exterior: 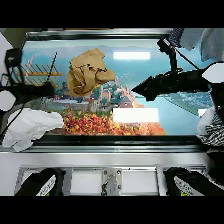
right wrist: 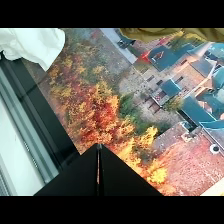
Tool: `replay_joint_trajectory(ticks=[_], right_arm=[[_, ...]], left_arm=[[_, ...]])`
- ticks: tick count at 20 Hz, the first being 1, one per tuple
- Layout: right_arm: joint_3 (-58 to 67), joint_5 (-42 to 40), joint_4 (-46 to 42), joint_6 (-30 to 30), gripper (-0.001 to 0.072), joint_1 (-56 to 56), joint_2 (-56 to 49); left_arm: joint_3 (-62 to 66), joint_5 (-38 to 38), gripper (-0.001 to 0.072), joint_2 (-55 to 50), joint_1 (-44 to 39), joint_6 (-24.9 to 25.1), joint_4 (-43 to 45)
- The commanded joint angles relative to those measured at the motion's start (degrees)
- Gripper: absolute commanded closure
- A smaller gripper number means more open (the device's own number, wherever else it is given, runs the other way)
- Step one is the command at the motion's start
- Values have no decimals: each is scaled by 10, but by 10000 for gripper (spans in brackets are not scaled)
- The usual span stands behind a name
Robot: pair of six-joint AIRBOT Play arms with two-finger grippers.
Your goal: Fold the clothes and pants, and hang the long-sleeved shirts on hangers.
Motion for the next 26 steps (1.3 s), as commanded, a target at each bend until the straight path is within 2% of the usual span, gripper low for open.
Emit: replay_joint_trajectory(ticks=[1,4,6,8,12,14,15,16,17,19,22,24,26], right_arm=[[0,0,0,0,689,0,0],[0,0,0,0,689,0,-1],[0,0,0,0,689,0,-1],[0,0,0,0,689,0,-1],[0,0,0,0,689,0,-1],[0,0,0,0,689,0,-1],[0,0,0,0,689,0,-1],[0,0,0,0,689,0,-1],[0,0,0,0,690,0,-1],[0,0,0,0,689,0,-1],[0,0,0,0,689,0,-1],[0,0,0,0,689,0,-1],[0,-2,0,0,689,0,-2]], left_arm=[[-96,-1,10,0,197,1,23],[-193,83,10,-2,309,1,23],[-230,124,10,-17,349,1,23],[-246,141,9,-52,360,1,22],[-246,145,10,-138,355,39,-50],[-246,141,18,-165,343,37,-50],[-247,138,219,-170,338,37,-50],[-246,137,481,-169,332,37,-50],[-246,136,693,-160,326,37,-51],[-236,119,690,-112,308,38,-51],[-176,39,690,-6,240,38,-52],[-127,-10,690,76,156,37,-52],[-87,-24,690,147,52,28,-52]])
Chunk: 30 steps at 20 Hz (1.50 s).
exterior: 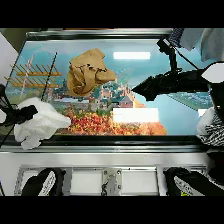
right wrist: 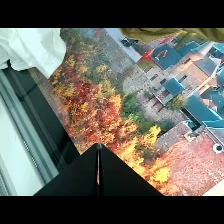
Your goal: Fold the clothes and pants, and hang the long-sleeved shirts on hangers.
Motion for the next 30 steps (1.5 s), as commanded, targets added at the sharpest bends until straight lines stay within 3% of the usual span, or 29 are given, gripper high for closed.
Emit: replay_joint_trajectory(ticks=[1,7,11,13,16,19,20,21,22,24,26,30], right_arm=[[0,-1,0,0,689,0,0],[0,-1,57,0,690,0,0],[0,-1,67,-8,693,-10,3],[0,-18,-17,52,695,-38,20],[0,-55,-266,202,695,-75,70],[-3,-54,-395,289,694,-109,101],[-5,-51,-396,290,694,-122,104],[-9,-45,-396,290,694,-135,104],[-16,-40,-396,290,693,-146,104],[-46,-33,-396,290,693,-165,104],[-97,-34,-391,290,693,-175,105],[-237,-71,-341,290,688,-176,97]], left_arm=[[68,-45,690,124,-167,-24,-1],[107,14,690,184,-492,-142,2],[107,115,690,100,-631,-155,2],[107,167,691,44,-646,-155,1],[127,246,690,-47,-621,-155,-17],[193,236,684,-163,-575,-151,-14],[215,221,430,-195,-553,-146,-14],[235,193,36,-224,-526,-146,-16],[250,150,-8,-247,-497,-145,-16],[247,74,-8,-277,-449,-137,-31],[196,41,-8,-286,-416,-60,-100],[63,63,-8,-287,-402,116,-336]])
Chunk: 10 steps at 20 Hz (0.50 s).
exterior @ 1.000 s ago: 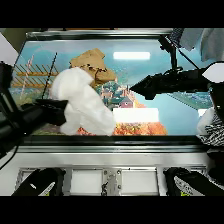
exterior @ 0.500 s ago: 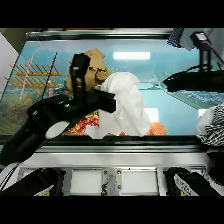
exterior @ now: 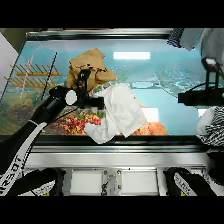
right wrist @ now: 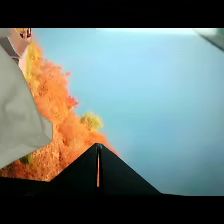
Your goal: Fold the clothes and pants, and hang the long-sleeved shirts on hangers.
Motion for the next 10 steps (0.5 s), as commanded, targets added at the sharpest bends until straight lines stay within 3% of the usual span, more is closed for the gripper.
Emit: replay_joint_trajectory(ticks=[1,2,3,4,5,7,10], right_arm=[[-119,-41,56,5,682,-5,-6],[-154,-58,91,4,662,-5,-12],[-183,-71,125,4,477,-5,-21],[-211,-83,161,4,189,-5,-33],[-232,-95,193,-1,86,-4,-47],[-261,-121,243,-18,130,3,-77],[-266,-165,270,-19,130,44,-125]], left_arm=[[-97,13,-9,-10,12,140,-195],[-116,38,-8,-10,2,142,-204],[-129,61,-8,-14,-10,142,-204],[-132,69,-8,-23,-18,141,-204],[-126,68,-9,-38,-26,141,-204],[-103,65,-8,-77,-40,141,-204],[-54,48,-8,-131,-44,141,-204]])
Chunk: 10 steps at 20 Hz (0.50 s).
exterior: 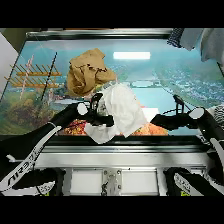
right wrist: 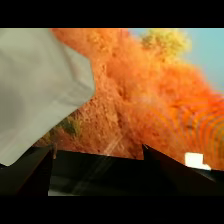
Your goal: Fold the clothes and pants, and hang the long-sleeved shirts on hangers.
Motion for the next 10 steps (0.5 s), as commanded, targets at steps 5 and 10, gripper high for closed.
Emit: replay_joint_trajectory(ticks=[5,10], right_arm=[[-24,-158,137,-8,130,129,-110],[4,-199,214,-57,587,193,-150]], left_arm=[[59,-35,604,-67,9,-4,-4],[59,-56,690,-5,73,-4,-3]])
